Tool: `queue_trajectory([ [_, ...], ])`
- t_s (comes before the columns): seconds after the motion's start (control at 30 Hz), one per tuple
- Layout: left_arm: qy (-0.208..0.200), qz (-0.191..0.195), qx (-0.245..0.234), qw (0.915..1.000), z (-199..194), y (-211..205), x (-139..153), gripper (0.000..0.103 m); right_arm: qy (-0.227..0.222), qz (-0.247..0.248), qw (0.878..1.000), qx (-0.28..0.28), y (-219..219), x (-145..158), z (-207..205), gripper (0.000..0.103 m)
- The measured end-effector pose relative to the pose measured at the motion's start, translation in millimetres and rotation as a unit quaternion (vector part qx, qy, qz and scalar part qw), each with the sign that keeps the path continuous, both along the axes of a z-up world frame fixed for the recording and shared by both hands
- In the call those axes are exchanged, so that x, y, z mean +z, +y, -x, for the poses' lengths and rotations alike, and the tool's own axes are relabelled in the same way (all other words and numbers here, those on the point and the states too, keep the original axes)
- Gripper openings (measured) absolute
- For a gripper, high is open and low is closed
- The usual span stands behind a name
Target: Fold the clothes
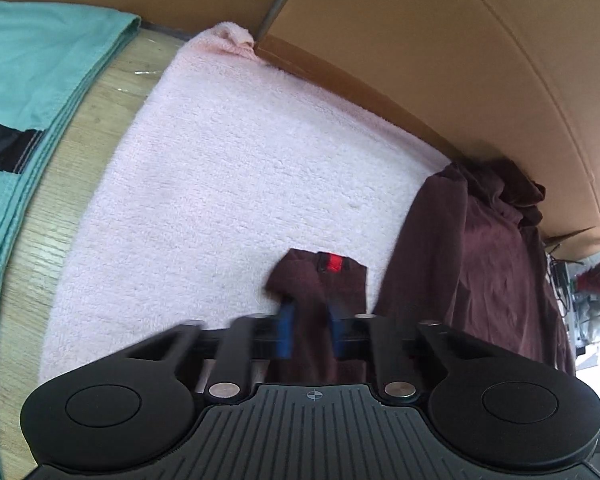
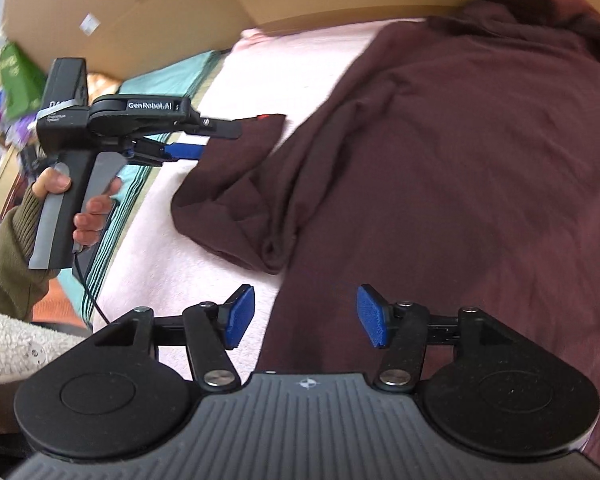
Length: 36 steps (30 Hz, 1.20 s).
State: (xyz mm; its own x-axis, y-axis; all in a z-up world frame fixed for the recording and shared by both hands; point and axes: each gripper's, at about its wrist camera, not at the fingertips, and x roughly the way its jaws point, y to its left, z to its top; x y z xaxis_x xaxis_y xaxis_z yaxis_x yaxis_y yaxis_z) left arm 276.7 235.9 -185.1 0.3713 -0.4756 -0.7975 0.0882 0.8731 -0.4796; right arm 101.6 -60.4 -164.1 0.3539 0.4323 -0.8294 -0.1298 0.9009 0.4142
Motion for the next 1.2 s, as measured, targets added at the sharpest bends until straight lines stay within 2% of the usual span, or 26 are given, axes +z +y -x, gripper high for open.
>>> queue_trajectory([
  [0.03,-0.004,-0.003,0.003,1.0000,0,-2,2,0.008,0.002,0.001,1.000,-0.003,-1,-1,1,0.064],
  [0.07,-0.015,-0.005,0.007,0.9999,1,-3,8,0.006,0.004,0.004,1.000,-0.006,-2,-3,1,0.064],
  [0.17,-0.052,-0.012,0.028,0.9982,13,0,33,0.005,0.007,0.006,1.000,-0.010,-5,-6,1,0.065],
  [0.27,-0.090,-0.050,0.070,0.9923,36,9,63,0.005,0.002,0.001,1.000,-0.001,-7,-7,0,0.065],
  [0.37,-0.104,-0.068,0.092,0.9880,57,19,82,0.005,-0.004,-0.007,1.000,0.018,-7,-9,-3,0.066],
  [0.4,-0.106,-0.073,0.096,0.9870,63,22,87,0.008,-0.006,-0.010,1.000,0.024,-7,-10,-5,0.066],
  [0.43,-0.103,-0.075,0.101,0.9868,65,22,85,0.029,-0.007,-0.014,0.999,0.031,-7,-10,-7,0.066],
  [0.47,-0.093,-0.075,0.103,0.9876,64,23,78,0.033,-0.008,-0.017,0.999,0.039,-8,-10,-8,0.066],
  [0.53,-0.073,-0.059,0.107,0.9898,61,22,63,0.060,-0.012,-0.016,0.998,0.059,-8,-10,-9,0.066],
  [0.57,-0.066,-0.053,0.106,0.9908,60,19,55,0.067,-0.017,-0.012,0.998,0.066,-8,-8,-9,0.066],
  [0.6,-0.058,-0.046,0.104,0.9918,58,16,47,0.070,-0.021,-0.010,0.997,0.070,-8,-6,-7,0.067],
  [0.7,-0.026,-0.032,0.091,0.9950,49,6,29,0.070,-0.027,-0.004,0.997,0.071,-14,-2,-1,0.068],
  [0.87,0.007,-0.020,0.084,0.9962,44,-5,9,0.069,-0.022,0.008,0.999,0.043,-33,-2,15,0.068],
  [0.9,0.012,-0.015,0.086,0.9961,42,-5,7,0.066,-0.018,0.009,0.999,0.036,-36,-3,17,0.068],
  [1.0,0.040,0.027,0.090,0.9948,37,-3,1,0.007,-0.006,0.014,1.000,0.020,-42,-8,22,0.068],
  [1.07,0.045,0.059,0.095,0.9927,38,-1,3,0.004,-0.002,0.015,1.000,0.016,-43,-10,23,0.068],
  [1.1,0.043,0.062,0.095,0.9926,38,-1,6,0.000,-0.001,0.016,1.000,0.015,-42,-11,23,0.068],
  [1.2,0.029,0.056,0.104,0.9926,44,-2,19,0.000,0.000,0.017,1.000,0.020,-39,-12,23,0.068],
])
